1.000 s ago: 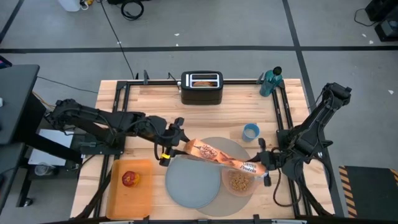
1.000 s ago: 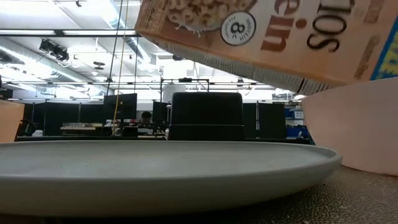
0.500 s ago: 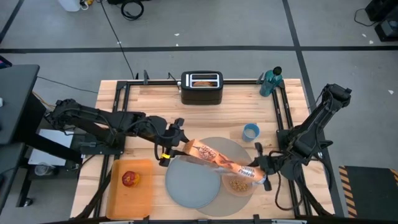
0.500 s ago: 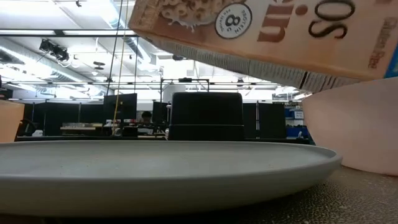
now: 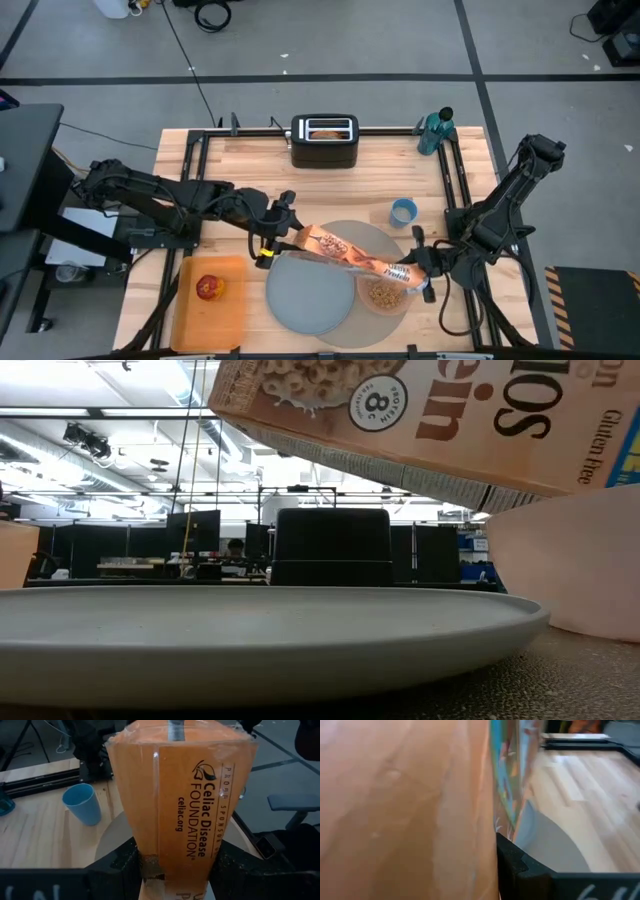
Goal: Arrange a breakfast setting
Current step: Pour the cereal from the cereal box into the orange bowl
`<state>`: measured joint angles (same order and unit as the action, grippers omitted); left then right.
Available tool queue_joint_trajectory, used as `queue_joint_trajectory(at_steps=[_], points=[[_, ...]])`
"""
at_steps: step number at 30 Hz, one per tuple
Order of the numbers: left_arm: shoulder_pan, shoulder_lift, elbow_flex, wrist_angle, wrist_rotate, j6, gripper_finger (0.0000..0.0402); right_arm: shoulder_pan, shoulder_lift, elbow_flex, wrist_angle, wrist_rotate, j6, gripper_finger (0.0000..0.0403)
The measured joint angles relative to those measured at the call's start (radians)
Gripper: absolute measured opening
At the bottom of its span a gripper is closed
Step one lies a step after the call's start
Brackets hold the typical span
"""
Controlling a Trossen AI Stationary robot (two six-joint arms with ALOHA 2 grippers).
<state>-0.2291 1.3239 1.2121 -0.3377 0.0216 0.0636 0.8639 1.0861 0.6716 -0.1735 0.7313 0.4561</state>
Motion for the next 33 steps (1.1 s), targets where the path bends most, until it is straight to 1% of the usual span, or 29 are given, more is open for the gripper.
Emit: queue_joint_trajectory(at_steps=[3, 4, 6, 7, 10, 11, 13, 14, 16, 17, 18, 19, 20, 21, 23, 24, 26, 27, 29, 30, 31, 32, 33], points=[[0.001, 0.0, 0.0, -0.003, 0.008, 0.0, 0.0187, -0.002, 0.014, 0.0, 0.05, -0.062, -0.029, 0.0011], [0.001, 0.0, 0.0, -0.004, 0.006, 0.0, 0.0187, -0.002, 0.015, 0.0, 0.04, -0.051, -0.037, 0.0011], [0.0, 0.0, 0.0, -0.005, 0.0, 0.0, 0.0187, -0.001, 0.001, 0.0, -0.008, 0.003, 0.0, 0.0011], [0.0, 0.0, 0.0, -0.005, 0.0, 0.0, 0.0187, -0.001, -0.001, 0.0, -0.011, -0.001, 0.018, 0.0011], [0.001, 0.0, 0.0, -0.007, 0.008, 0.0, 0.0187, -0.002, 0.022, 0.0, 0.057, -0.084, -0.031, 0.0011], [0.001, 0.0, 0.0, -0.007, 0.006, 0.0, 0.0187, -0.002, 0.021, 0.0, 0.048, -0.067, -0.037, 0.0011], [0.0, 0.0, 0.0, -0.01, 0.001, 0.0, 0.0187, -0.001, 0.006, 0.0, 0.002, -0.01, 0.005, 0.0011], [0.0, 0.0, 0.0, -0.01, 0.001, 0.0, 0.0187, -0.002, 0.005, 0.0, 0.006, -0.024, 0.015, 0.0011], [0.002, 0.0, 0.0, -0.01, 0.007, 0.0, 0.0187, -0.002, 0.02, 0.0, 0.062, -0.093, -0.025, 0.0011], [0.001, 0.0, 0.0, -0.009, 0.008, 0.0, 0.0187, -0.002, 0.023, 0.0, 0.065, -0.093, -0.048, 0.0011], [0.0, 0.0, 0.0, -0.008, 0.003, 0.0, 0.0187, -0.001, 0.017, 0.0, 0.041, -0.054, -0.045, 0.0011], [0.0, 0.0, 0.0, -0.007, 0.001, 0.0, 0.0187, 0.001, 0.004, 0.0, 0.008, -0.018, -0.016, 0.0011], [0.0, 0.0, 0.0, -0.006, -0.001, 0.0, 0.0187, 0.001, -0.002, 0.0, -0.006, -0.012, 0.01, 0.0011], [0.0, 0.0, 0.0, -0.006, 0.003, 0.001, 0.0187, 0.0, 0.001, 0.0, 0.009, -0.038, 0.015, 0.0011], [0.001, 0.0, 0.0, -0.008, 0.008, 0.0, 0.0187, -0.001, 0.021, 0.0, 0.06, -0.087, -0.034, 0.0011], [0.0, 0.0, 0.0, -0.008, 0.004, 0.0, 0.0187, 0.0, 0.022, 0.0, 0.057, -0.069, -0.048, 0.0011], [0.001, 0.0, 0.0, -0.004, 0.001, -0.001, 0.0187, 0.003, 0.009, 0.0, 0.032, -0.017, -0.02, 0.0011], [0.002, 0.0, 0.0, -0.003, 0.002, 0.0, 0.0187, 0.003, 0.009, 0.0, 0.046, -0.028, -0.011, 0.0011], [0.002, -0.001, 0.0, -0.006, 0.009, -0.001, 0.0187, 0.002, 0.03, 0.0, 0.098, -0.078, -0.051, 0.0011], [0.002, -0.001, 0.0, -0.007, 0.008, -0.001, 0.0187, 0.002, 0.033, 0.001, 0.081, -0.062, -0.065, 0.0011], [0.002, -0.001, 0.0, -0.008, 0.001, -0.001, 0.0187, 0.003, 0.026, 0.0, 0.051, -0.022, -0.049, 0.0011], [0.001, -0.001, 0.0, -0.007, -0.001, -0.001, 0.0187, 0.003, 0.018, -0.001, 0.035, -0.005, -0.022, 0.0011], [0.002, -0.001, 0.0, -0.006, 0.001, -0.004, 0.0187, 0.003, 0.018, -0.002, 0.049, -0.024, -0.016, 0.0011]])
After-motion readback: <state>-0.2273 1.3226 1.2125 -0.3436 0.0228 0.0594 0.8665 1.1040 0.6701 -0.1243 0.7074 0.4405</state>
